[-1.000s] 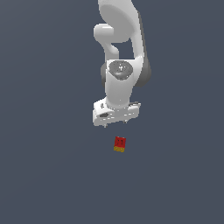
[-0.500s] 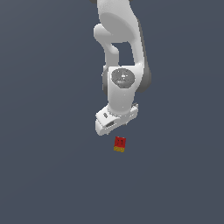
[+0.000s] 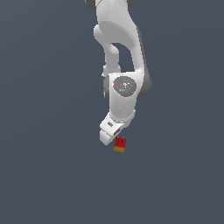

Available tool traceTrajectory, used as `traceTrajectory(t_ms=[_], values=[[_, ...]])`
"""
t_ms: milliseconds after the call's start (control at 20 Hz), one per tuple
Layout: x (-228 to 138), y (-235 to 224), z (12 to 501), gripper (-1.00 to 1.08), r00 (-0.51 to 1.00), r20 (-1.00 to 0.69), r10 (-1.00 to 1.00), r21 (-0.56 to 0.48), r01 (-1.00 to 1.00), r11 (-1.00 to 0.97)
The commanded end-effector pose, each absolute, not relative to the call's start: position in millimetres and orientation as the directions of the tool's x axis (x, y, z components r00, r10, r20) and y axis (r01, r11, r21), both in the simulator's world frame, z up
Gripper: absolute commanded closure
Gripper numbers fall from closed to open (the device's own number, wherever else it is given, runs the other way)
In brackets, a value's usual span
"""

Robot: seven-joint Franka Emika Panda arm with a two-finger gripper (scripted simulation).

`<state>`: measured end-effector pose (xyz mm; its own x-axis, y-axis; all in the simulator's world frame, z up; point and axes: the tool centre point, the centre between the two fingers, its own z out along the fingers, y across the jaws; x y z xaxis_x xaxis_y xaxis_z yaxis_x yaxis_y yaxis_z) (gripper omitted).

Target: Pick up the object and move it to a goal position.

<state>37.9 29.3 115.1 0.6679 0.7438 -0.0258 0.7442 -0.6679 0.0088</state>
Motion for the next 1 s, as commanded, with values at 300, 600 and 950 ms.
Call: traceTrajectory(t_ms=[300,600,950], values=[[50,35,100,-0.92,0.469,-0.017,0.883,0.002,0.883,-0.469],[56,38,92,-0.92,0.336,-0.009,0.942,0.0,0.942,-0.336],[61,41,85,-0.92,0.236,-0.002,0.972,0.0,0.972,-0.236]])
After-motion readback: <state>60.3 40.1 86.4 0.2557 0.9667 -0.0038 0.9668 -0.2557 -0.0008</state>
